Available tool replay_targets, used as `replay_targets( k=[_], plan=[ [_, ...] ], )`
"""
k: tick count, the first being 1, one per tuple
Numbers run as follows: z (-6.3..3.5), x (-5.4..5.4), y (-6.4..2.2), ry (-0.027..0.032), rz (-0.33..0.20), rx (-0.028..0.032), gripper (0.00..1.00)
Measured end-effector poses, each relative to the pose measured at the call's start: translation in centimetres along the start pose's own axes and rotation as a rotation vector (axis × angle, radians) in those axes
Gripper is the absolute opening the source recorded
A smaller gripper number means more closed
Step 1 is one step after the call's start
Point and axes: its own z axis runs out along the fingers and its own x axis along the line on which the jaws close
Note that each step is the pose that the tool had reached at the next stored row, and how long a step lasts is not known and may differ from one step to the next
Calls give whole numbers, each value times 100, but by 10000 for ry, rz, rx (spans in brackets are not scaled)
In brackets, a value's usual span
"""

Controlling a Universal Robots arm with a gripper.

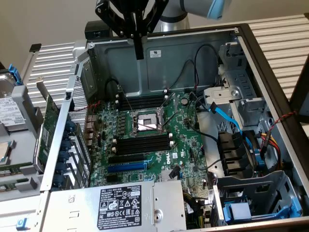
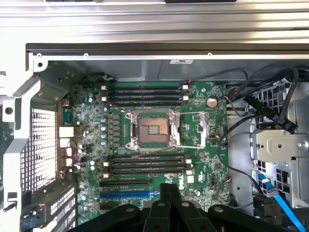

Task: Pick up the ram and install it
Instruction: 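Reach for the ram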

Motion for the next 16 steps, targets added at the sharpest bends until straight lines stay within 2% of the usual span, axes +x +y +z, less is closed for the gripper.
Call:
replay_targets(
  k=[2, 4, 11, 12, 16],
  plan=[
    [-6, 69, -5, -71, -4, -4, 10],
    [-12, 155, -11, -93, -5, -5, 10],
    [-27, 455, -39, -97, -5, -7, 10],
    [-30, 499, -42, -87, -5, -6, 10],
    [-41, 648, -54, 29, 1, 2, 10]
  ],
)
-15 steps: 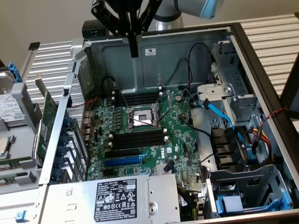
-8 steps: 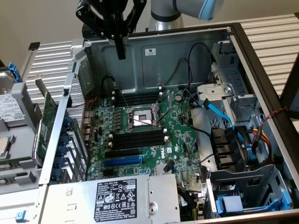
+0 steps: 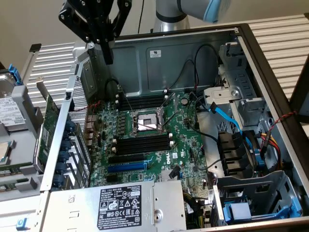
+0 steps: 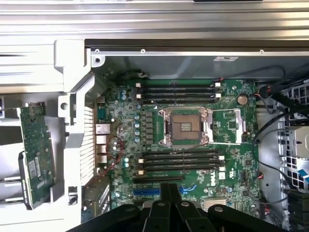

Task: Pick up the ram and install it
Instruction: 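Reach for the ram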

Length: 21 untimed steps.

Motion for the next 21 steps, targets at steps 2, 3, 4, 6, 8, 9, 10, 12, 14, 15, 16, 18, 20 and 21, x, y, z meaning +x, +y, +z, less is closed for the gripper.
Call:
replay_targets(
  k=[2, 3, 4, 6, 8, 9, 10, 12, 14, 15, 16, 18, 20, 21],
  plan=[
    [-6, 76, -6, 62, 3, 5, 10],
    [-9, 112, -9, 99, 5, 8, 10],
    [-11, 146, -11, 140, 8, 10, 10],
    [-16, 218, -17, 228, 12, 16, 10],
    [-21, 290, -24, 311, 15, 23, 10],
    [-24, 322, -27, 362, 18, 27, 10],
    [-26, 355, -30, 415, 21, 31, 10],
    [-29, 426, -36, 512, 26, 36, 10],
    [-34, 493, -43, 621, 30, 45, 10],
    [-36, 534, -47, 667, 32, 48, 10],
    [-37, 576, -51, 698, 34, 51, 10],
    [-39, 667, -58, 740, 37, 53, 10],
    [-38, 756, -67, 769, 37, 55, 10],
    [-38, 801, -71, 773, 38, 57, 10]
  ],
)
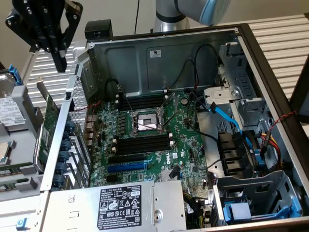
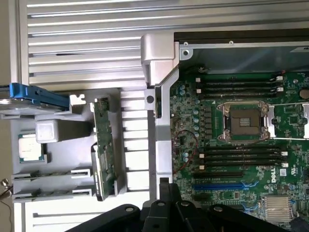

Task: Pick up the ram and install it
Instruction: 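Reach for the ram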

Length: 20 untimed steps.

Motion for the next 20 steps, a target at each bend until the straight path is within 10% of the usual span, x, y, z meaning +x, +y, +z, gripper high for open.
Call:
replay_targets(
  k=[20],
  plan=[
    [100, 904, -108, 1, 1, -1, 10]
  ],
)
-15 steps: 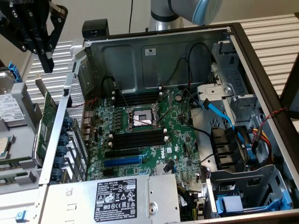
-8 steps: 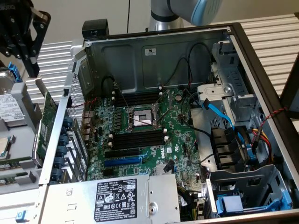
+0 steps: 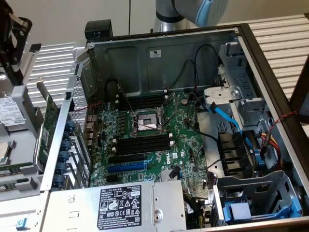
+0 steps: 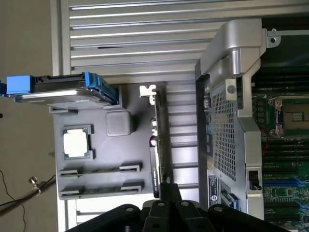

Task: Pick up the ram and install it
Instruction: 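Reach for the ram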

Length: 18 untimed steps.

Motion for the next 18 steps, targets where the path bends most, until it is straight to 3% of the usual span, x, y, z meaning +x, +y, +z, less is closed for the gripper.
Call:
replay_targets(
  k=[9, 12, 15, 18],
  plan=[
    [40, 377, -49, 17, 0, 1, 10],
    [59, 435, -55, 62, 3, 4, 10],
    [77, 487, -61, 162, 7, 11, 10],
    [95, 571, -69, 193, 8, 15, 10]
  ],
)
